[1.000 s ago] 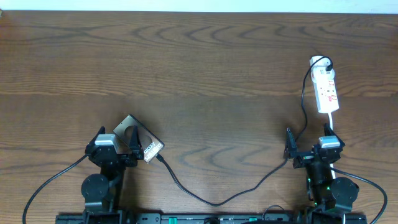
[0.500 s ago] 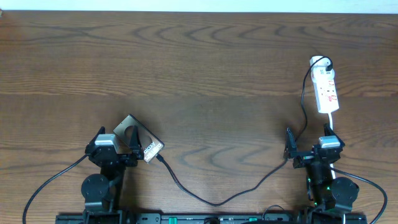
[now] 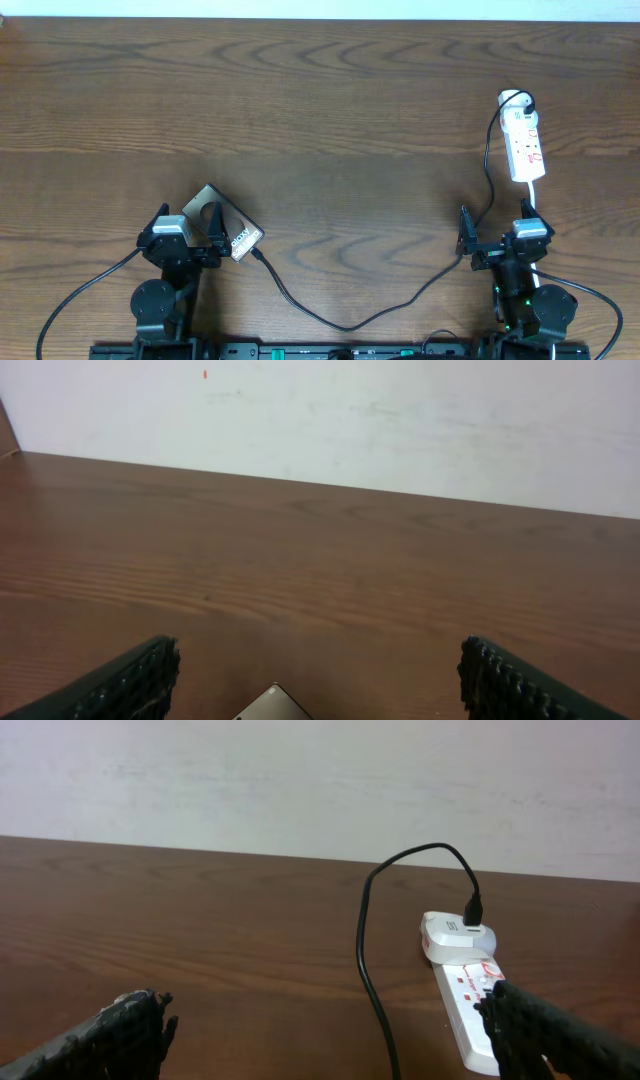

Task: Plug charger to phone and switch on socket

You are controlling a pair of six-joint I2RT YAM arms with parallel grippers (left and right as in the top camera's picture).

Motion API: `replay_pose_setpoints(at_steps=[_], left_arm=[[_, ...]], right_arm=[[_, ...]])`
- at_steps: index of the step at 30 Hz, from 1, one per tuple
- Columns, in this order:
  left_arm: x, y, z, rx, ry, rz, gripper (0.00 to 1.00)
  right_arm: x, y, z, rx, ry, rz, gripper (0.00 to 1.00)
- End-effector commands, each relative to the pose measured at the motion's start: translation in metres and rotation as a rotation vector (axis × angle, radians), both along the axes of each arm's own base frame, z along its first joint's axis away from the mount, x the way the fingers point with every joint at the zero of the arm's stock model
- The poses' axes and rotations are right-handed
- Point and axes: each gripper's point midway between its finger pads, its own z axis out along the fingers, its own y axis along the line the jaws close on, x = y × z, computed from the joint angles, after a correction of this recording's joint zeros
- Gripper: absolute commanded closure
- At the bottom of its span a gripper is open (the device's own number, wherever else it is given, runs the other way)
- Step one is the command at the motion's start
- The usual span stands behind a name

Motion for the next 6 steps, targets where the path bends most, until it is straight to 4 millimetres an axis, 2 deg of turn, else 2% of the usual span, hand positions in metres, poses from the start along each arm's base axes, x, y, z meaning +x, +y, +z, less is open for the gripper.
replay_pose_setpoints(at_steps=[1,6], left_arm=[[0.0004,0.0019,-0.0164,0.017,0.036,0.007,0.11],[0.0004,0.0019,-0.0163,0.017,0.036,0.007,0.11]], right_arm=[[0.0001,0.0,-0.0018,-0.008,0.005,-0.003,0.01],[0.0001,0.0,-0.0018,-0.008,0.005,-0.003,0.01]])
